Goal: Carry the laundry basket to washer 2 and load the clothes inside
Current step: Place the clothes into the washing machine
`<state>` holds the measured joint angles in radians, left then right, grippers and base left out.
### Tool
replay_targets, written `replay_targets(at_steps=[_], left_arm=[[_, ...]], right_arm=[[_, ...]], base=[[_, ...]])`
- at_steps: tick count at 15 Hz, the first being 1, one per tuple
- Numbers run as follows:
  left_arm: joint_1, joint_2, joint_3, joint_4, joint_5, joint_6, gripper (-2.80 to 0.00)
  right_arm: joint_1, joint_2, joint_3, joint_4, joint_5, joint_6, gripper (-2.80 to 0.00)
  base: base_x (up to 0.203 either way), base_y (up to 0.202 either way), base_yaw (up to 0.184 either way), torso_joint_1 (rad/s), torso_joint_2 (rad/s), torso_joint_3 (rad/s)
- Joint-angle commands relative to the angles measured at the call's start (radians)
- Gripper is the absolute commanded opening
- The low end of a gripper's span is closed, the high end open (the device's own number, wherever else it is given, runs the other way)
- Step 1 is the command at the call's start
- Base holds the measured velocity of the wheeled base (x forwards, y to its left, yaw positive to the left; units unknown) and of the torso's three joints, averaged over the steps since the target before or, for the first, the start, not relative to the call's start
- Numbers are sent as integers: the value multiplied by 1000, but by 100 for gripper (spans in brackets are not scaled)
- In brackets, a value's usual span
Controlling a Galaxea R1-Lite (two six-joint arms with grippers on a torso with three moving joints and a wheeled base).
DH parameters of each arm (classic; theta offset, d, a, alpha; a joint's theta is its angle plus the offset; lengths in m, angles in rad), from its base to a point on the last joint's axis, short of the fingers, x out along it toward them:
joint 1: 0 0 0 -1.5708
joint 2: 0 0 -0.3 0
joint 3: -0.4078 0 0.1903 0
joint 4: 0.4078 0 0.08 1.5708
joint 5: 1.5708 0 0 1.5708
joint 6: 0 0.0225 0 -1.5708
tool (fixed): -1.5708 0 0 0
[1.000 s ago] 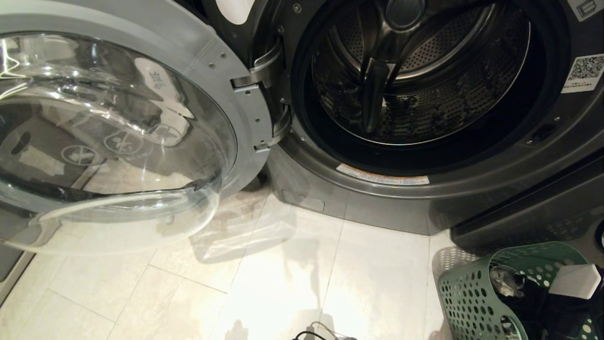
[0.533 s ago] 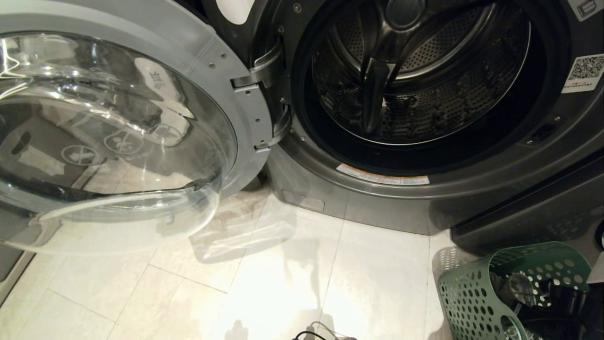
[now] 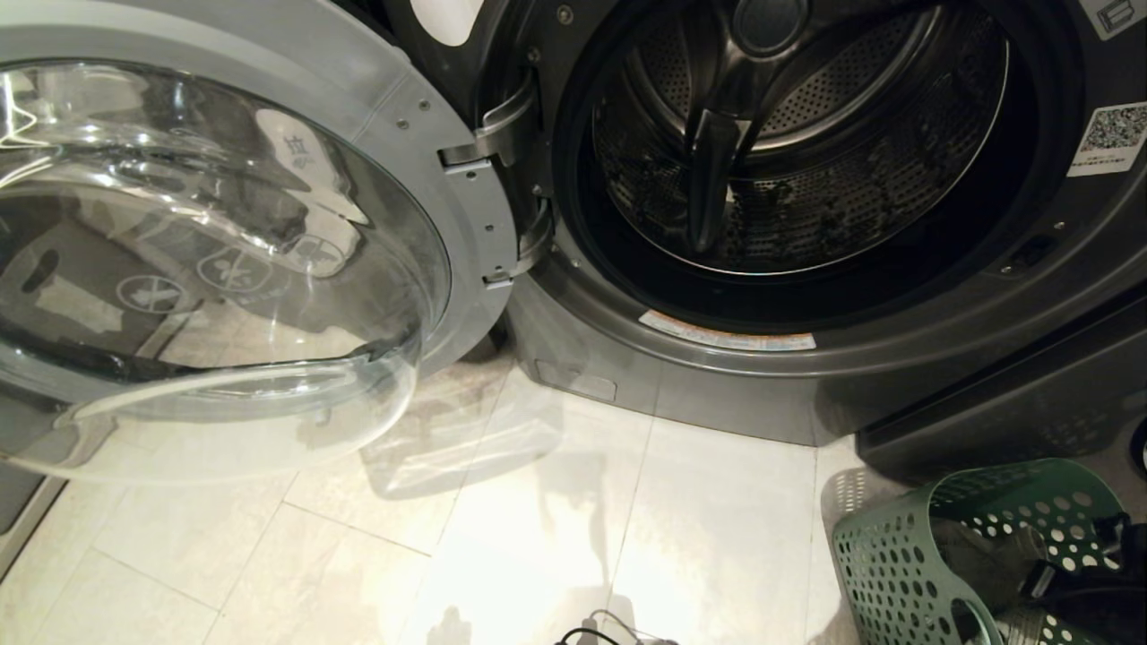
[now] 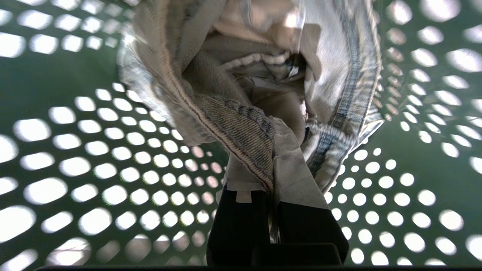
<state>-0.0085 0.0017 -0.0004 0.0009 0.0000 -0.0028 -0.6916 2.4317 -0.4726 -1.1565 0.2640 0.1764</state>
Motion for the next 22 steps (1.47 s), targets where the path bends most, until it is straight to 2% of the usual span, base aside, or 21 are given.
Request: replay_targets(at_steps=[1, 4, 8, 12, 13, 14, 16, 17, 19, 22], left_arm=[[0, 1, 0, 1, 0, 0, -280], [-1, 1, 0, 0, 0, 0, -280], [0, 1, 0, 0, 0, 0, -280], [1, 1, 0, 0, 0, 0, -280], [0, 1, 0, 0, 0, 0, -280], [0, 1, 0, 1, 0, 0, -280], [0, 1, 0, 0, 0, 0, -280], [-1, 1, 0, 1, 0, 0, -280], [0, 1, 0, 0, 0, 0, -280], [-1, 1, 0, 0, 0, 0, -280]], right_arm=[[-14, -119, 48, 2, 13, 0, -280], [-57, -256, 153, 25, 27, -1, -280], [-164, -436, 240, 50, 27, -41, -280], [-254, -656, 311, 295, 31, -230, -280], [-262, -703, 360, 312, 52, -261, -280], [-265, -757, 407, 325, 111, -307, -280], [-255, -847, 463, 393, 284, -472, -280], [-222, -888, 469, 451, 317, -553, -280], [-118, -949, 466, 478, 356, -601, -280], [-20, -1084, 426, 481, 372, -602, -280]], base=[[0, 0, 0, 0, 0, 0], [0, 0, 0, 0, 0, 0], [0, 0, 0, 0, 0, 0], [0, 0, 0, 0, 0, 0], [0, 0, 0, 0, 0, 0], [0, 0, 0, 0, 0, 0], [0, 0, 0, 0, 0, 0], [0, 0, 0, 0, 0, 0], [0, 0, 0, 0, 0, 0], [0, 0, 0, 0, 0, 0]])
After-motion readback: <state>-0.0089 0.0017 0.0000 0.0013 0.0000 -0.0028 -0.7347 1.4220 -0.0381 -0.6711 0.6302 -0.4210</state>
